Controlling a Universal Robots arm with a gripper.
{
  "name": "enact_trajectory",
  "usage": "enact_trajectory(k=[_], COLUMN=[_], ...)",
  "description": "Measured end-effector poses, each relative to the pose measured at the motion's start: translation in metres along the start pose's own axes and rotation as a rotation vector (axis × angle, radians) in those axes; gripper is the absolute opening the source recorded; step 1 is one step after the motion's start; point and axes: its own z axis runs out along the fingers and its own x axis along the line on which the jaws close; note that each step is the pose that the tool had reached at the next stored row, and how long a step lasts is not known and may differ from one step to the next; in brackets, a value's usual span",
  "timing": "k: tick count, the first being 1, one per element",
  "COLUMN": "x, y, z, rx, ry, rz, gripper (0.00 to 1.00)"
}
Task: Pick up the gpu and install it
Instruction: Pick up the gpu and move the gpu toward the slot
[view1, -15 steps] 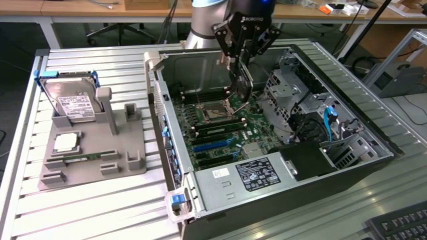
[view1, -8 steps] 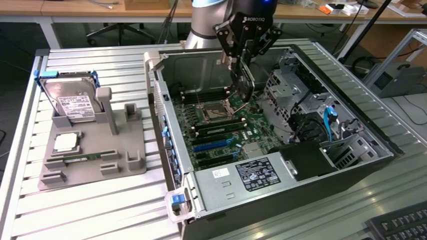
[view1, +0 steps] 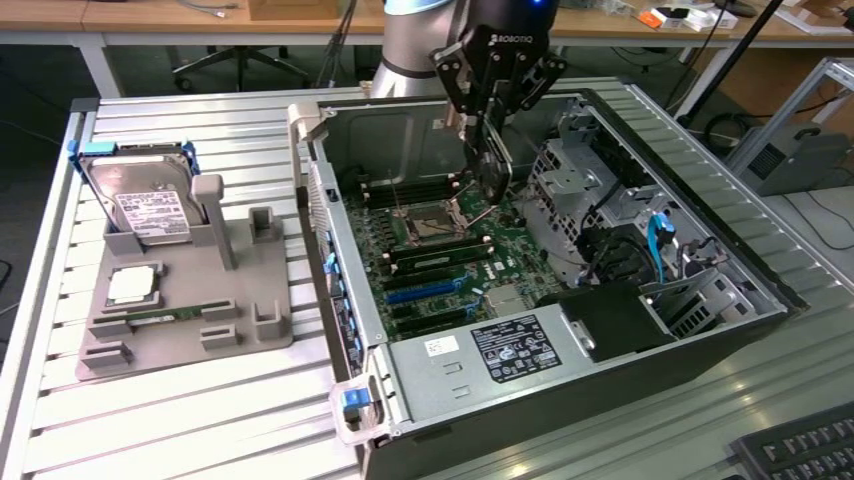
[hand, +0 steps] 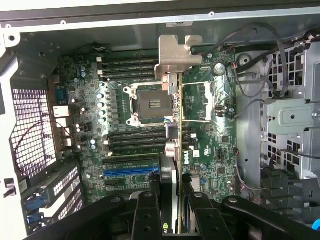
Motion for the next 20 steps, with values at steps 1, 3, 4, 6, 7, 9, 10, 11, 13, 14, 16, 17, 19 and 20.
enact_trajectory(k=[1,3,4,6,7,9,10,11,13,14,16,17,19,20], x=[-0.0007,-0.0018,-0.0023,-0.0032,-0.0036,-0.0042,-0.0048,-0.0052,-0.0057,-0.0061,-0.0066,-0.0069,-0.0076,-0.0081], y=[0.0001,0.0002,0.0002,0.0002,0.0003,0.0003,0.0004,0.0004,0.0005,0.0005,0.0006,0.0006,0.0007,0.0007], z=[0.0001,0.0002,0.0003,0.0005,0.0005,0.0007,0.0008,0.0008,0.0009,0.0010,0.0011,0.0012,0.0012,0.0013], rx=[0.0002,0.0007,0.0008,0.0011,0.0013,0.0015,0.0016,0.0017,0.0019,0.0019,0.0021,0.0021,0.0023,0.0024], ry=[0.0000,0.0000,-0.0001,-0.0001,-0.0001,-0.0001,-0.0001,-0.0001,-0.0001,-0.0001,-0.0001,-0.0002,-0.0002,-0.0002], rz=[0.000,0.000,0.000,0.000,0.000,0.000,0.000,0.000,0.000,0.000,0.000,0.000,0.000,0.000], gripper=[0.27,0.27,0.27,0.27,0.27,0.27,0.27,0.27,0.27,0.27,0.27,0.27,0.27,0.27])
